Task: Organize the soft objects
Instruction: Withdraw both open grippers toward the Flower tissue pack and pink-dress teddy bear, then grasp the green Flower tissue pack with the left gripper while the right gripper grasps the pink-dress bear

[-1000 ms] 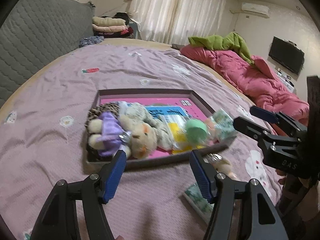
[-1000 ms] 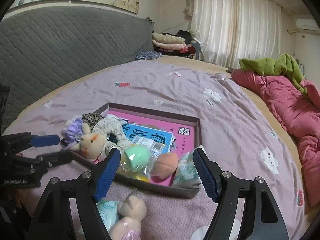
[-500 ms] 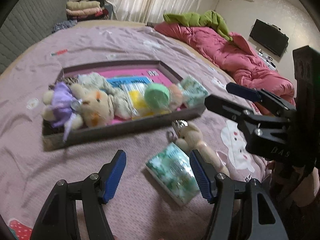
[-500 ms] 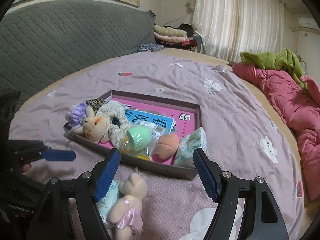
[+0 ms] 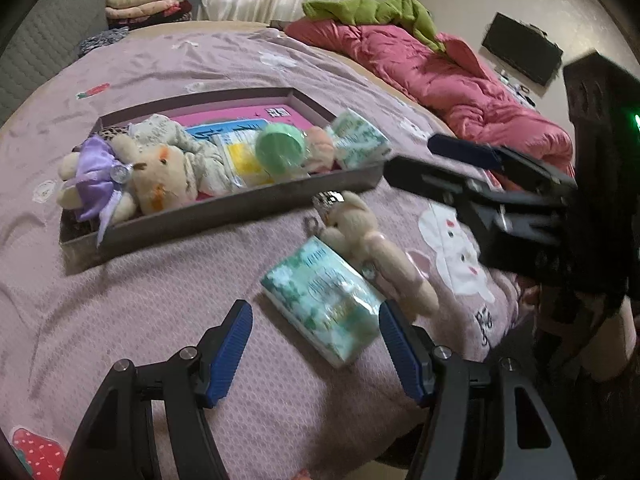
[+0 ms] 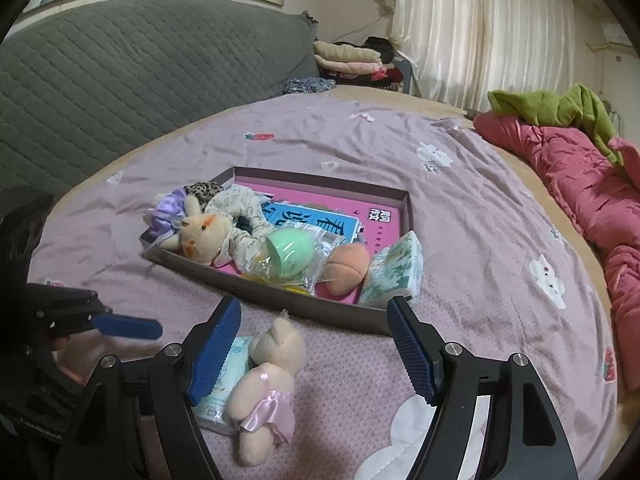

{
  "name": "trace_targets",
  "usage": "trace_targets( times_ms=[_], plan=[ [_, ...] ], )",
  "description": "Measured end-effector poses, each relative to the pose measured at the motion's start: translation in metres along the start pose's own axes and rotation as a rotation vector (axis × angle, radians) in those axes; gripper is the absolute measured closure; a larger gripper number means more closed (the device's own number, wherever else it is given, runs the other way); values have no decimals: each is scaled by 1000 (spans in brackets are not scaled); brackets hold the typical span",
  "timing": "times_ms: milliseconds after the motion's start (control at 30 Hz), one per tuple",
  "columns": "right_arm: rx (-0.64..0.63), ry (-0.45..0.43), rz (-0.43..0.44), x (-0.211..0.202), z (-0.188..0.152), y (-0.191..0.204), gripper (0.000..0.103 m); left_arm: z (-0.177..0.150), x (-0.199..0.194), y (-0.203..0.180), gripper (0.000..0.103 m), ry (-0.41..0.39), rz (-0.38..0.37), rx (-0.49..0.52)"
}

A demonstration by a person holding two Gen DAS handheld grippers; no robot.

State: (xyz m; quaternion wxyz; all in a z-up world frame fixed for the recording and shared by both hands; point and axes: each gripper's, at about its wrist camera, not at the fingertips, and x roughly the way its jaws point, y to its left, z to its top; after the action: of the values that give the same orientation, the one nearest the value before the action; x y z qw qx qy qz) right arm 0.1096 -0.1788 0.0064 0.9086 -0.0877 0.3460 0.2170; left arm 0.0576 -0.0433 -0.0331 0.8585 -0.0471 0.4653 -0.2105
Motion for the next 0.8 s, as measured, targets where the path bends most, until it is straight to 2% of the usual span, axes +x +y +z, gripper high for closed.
trace_targets(
  times_ms=[267, 433, 500, 700, 800],
  plan=[
    [4, 2, 0, 0, 0, -2, 27, -9, 3, -16, 38, 28, -34, 1],
    [11, 6, 3, 1, -1, -2, 27, -13, 15, -28, 38, 55, -3, 15],
    [16, 10, 9, 1, -2, -3, 27, -14, 22, -33, 38, 59, 39, 23],
    [-1, 45, 35, 4, -9, 0, 26, -13, 37, -40, 37, 58, 100, -13],
    [8, 78, 66, 9, -12, -1, 26, -12, 42, -37, 37, 63, 105, -31]
  ],
)
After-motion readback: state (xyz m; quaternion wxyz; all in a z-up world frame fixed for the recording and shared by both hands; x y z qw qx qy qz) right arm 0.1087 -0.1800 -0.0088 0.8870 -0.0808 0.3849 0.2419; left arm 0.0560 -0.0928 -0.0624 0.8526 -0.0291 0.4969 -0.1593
